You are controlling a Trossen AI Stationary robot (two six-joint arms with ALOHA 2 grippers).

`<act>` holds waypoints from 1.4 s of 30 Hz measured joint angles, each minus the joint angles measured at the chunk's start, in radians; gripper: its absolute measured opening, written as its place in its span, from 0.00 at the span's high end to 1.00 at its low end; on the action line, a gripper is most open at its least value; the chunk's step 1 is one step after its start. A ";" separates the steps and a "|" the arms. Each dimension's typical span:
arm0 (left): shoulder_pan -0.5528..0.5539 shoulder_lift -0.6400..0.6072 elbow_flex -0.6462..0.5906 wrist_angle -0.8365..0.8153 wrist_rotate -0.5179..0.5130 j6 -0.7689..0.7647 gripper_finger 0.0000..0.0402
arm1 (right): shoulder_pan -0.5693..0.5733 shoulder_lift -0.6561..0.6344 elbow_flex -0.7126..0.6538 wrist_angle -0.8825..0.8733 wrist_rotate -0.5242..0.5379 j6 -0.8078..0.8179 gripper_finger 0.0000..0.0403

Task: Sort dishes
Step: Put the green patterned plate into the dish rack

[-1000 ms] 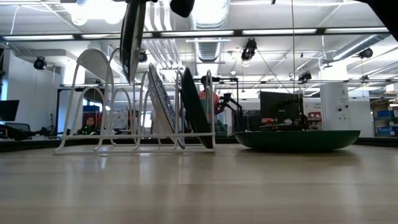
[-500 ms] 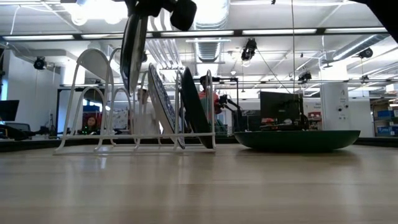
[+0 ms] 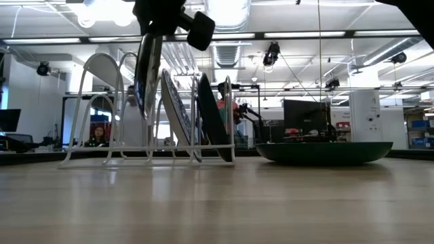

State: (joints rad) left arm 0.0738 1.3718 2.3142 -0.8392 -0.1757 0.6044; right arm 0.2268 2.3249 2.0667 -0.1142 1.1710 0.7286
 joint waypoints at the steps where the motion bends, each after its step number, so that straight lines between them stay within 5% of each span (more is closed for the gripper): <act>1: 0.000 0.001 0.000 0.000 0.000 0.000 0.26 | 0.000 0.000 -0.006 0.000 -0.003 0.008 0.98; 42: 0.000 0.018 -0.051 -0.036 0.003 -0.033 0.26 | -0.038 0.100 -0.021 0.105 -0.024 -0.016 0.98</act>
State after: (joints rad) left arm 0.0738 1.3895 2.2635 -0.8755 -0.1726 0.5712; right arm 0.1886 2.4251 2.0457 -0.0092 1.1472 0.7128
